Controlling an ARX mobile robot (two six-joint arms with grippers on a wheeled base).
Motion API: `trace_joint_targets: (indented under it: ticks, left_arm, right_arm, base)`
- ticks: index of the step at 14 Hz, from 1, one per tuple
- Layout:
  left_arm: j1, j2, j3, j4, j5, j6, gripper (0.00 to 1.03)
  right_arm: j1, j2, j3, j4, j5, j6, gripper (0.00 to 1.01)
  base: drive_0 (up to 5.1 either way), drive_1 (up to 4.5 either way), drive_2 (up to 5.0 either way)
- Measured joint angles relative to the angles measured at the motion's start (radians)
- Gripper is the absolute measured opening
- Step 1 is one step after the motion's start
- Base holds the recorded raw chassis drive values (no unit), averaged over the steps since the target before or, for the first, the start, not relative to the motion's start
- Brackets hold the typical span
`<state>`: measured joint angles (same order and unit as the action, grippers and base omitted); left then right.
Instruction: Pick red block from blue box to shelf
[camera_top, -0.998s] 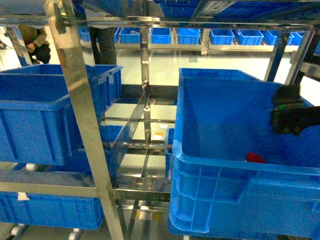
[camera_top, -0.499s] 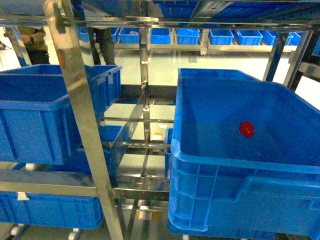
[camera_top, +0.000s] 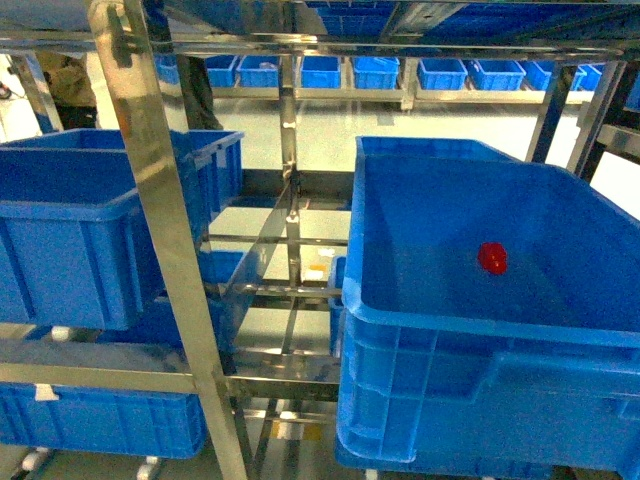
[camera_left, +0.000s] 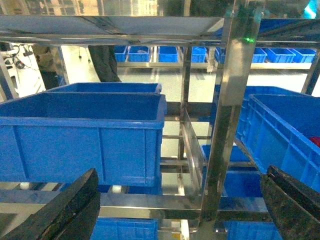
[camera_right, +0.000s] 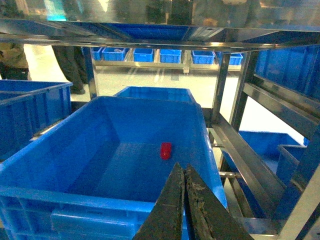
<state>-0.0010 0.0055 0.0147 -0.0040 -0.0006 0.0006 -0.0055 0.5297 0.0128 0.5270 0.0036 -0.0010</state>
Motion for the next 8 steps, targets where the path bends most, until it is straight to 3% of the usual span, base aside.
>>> trace_joint_targets:
  ticks: [5,8]
  left_arm:
    - [0.0,0.0,0.0,0.0,0.0,0.0,0.98]
    - [0.0,0.0,0.0,0.0,0.0,0.0,0.98]
  right_arm:
    - [0.005,-0.185,0.0,-0.182,-0.001,0.0,0.02]
    - [0.005,-0.216,0.0,-0.213,-0.001,0.0,0.02]
  base:
    - [0.0,0.0,0.0]
    - [0.0,0.0,0.0]
